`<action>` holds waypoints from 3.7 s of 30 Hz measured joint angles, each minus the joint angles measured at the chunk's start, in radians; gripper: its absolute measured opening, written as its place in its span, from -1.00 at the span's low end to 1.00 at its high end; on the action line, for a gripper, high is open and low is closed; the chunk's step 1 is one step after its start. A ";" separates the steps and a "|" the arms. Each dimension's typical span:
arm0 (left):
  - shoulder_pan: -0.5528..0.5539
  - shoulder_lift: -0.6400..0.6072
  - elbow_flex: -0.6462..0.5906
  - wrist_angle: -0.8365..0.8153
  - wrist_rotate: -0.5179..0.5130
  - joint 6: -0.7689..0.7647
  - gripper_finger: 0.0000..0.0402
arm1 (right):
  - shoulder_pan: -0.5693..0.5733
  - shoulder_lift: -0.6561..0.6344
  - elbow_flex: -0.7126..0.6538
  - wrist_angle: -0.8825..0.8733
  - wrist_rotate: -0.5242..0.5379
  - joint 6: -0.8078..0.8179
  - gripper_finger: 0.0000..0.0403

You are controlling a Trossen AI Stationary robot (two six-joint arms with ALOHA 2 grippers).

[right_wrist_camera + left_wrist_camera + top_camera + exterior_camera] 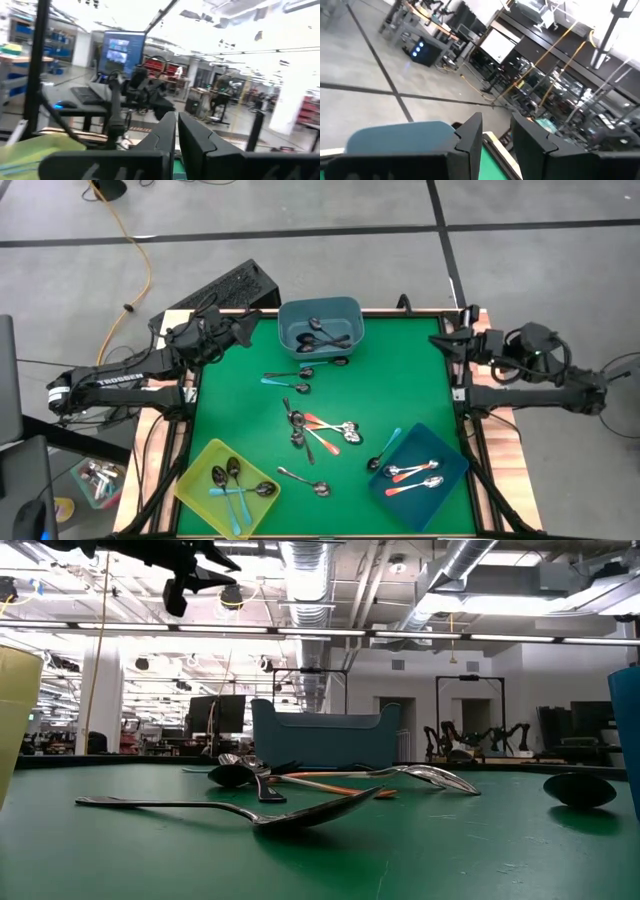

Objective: Sort silverware by color (type)
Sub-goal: Put the orange spoon into the blue bin

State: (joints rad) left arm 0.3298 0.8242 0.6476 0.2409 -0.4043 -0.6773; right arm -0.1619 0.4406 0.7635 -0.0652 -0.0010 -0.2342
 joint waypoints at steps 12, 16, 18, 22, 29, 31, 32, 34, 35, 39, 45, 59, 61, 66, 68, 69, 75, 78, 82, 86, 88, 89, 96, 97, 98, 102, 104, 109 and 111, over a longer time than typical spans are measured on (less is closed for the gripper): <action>0.096 0.000 0.000 0.002 0.129 -0.067 -0.57 | -0.156 0.024 0.000 -0.001 -0.007 0.017 -0.75; 0.118 0.000 0.000 0.000 0.129 -0.011 -0.57 | -0.195 0.052 0.000 -0.002 -0.080 0.082 -0.75; 0.115 0.000 0.000 -0.003 0.129 0.051 -0.57 | -0.209 0.064 0.000 -0.001 -0.131 0.129 -0.75; 0.089 0.000 0.000 -0.026 0.143 0.112 -0.52 | -0.221 0.081 0.000 -0.010 -0.177 0.212 -0.75; -0.004 0.015 0.000 -0.058 0.202 0.220 -0.32 | -0.204 0.091 0.000 -0.011 -0.222 0.265 -0.75; -0.032 0.027 0.000 -0.057 0.211 0.234 -0.26 | -0.191 0.090 0.000 -0.011 -0.229 0.274 -0.75; -0.046 0.033 0.000 -0.058 0.217 0.233 -0.23 | -0.184 0.090 0.000 -0.011 -0.233 0.281 -0.75; -0.068 0.047 0.000 -0.064 0.237 0.219 -0.19 | -0.171 0.091 0.000 -0.020 -0.235 0.287 -0.75; -0.079 0.052 0.000 -0.069 0.257 0.216 -0.17 | -0.164 0.091 0.000 -0.032 -0.235 0.287 -0.75; -0.127 0.073 0.000 -0.071 0.356 0.213 -0.16 | -0.146 0.117 0.000 -0.074 -0.235 0.296 -0.75; -0.181 0.110 0.000 -0.074 0.409 0.252 -0.15 | -0.115 0.201 0.000 -0.077 -0.235 0.365 -0.75; -0.181 0.055 0.000 -0.120 0.631 0.157 -0.15 | -0.032 0.517 0.000 0.080 -0.183 0.497 -0.75; -0.181 0.032 0.000 -0.118 0.635 0.171 -0.15 | -0.011 0.565 0.001 0.141 -0.183 0.499 -0.75; -0.166 -0.038 0.000 -0.119 0.625 0.202 -0.15 | 0.034 0.671 0.026 0.170 -0.175 0.499 -0.75; -0.156 -0.068 0.000 -0.119 0.624 0.201 -0.15 | 0.052 0.707 0.046 0.165 -0.148 0.499 -0.75; -0.151 -0.084 0.000 -0.120 0.623 0.202 -0.15 | 0.062 0.726 0.055 0.158 -0.131 0.499 -0.75; -0.135 -0.164 0.000 -0.144 0.576 0.229 -0.15 | 0.108 0.832 0.124 0.112 -0.124 0.498 -0.75; -0.135 -0.196 0.000 -0.166 0.551 0.248 -0.15 | 0.131 0.874 0.158 0.096 -0.124 0.498 -0.74; -0.135 -0.243 0.000 -0.233 0.538 0.250 -0.15 | 0.166 0.925 0.191 0.083 -0.115 0.496 -0.68; -0.135 -0.292 0.000 -0.319 0.527 0.260 -0.15 | 0.195 0.980 0.216 0.046 -0.067 0.496 -0.56; -0.135 -0.314 0.000 -0.346 0.516 0.272 -0.15 | 0.207 1.015 0.235 0.030 -0.046 0.496 -0.48; -0.135 -0.324 0.000 -0.356 0.505 0.274 -0.15 | 0.213 1.030 0.245 0.018 -0.043 0.496 -0.44; -0.135 -0.368 0.000 -0.447 0.442 0.311 -0.15 | 0.249 1.135 0.311 -0.108 -0.042 0.468 -0.18; -0.135 -0.370 0.000 -0.462 0.441 0.322 -0.15 | 0.255 1.151 0.318 -0.126 -0.042 0.456 -0.16; -0.135 -0.375 0.000 -0.476 0.441 0.330 -0.15 | 0.262 1.169 0.330 -0.133 -0.042 0.442 -0.14; -0.135 -0.379 0.000 -0.500 0.436 0.345 -0.15 | 0.283 1.234 0.351 -0.167 -0.042 0.420 -0.12; -0.135 -0.378 0.000 -0.506 0.436 0.344 -0.15 | 0.294 1.268 0.361 -0.159 -0.042 0.426 -0.12; -0.135 -0.378 0.000 -0.528 0.436 0.360 -0.15 | 0.322 1.328 0.365 -0.162 0.010 0.444 -0.13; -0.135 -0.378 0.000 -0.532 0.436 0.369 -0.15 | 0.329 1.349 0.363 -0.171 0.033 0.444 -0.12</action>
State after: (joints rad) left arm 0.1944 0.4458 0.6479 -0.2912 0.0320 -0.3083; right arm 0.1671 1.7894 1.1263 -0.2365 0.0322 0.2100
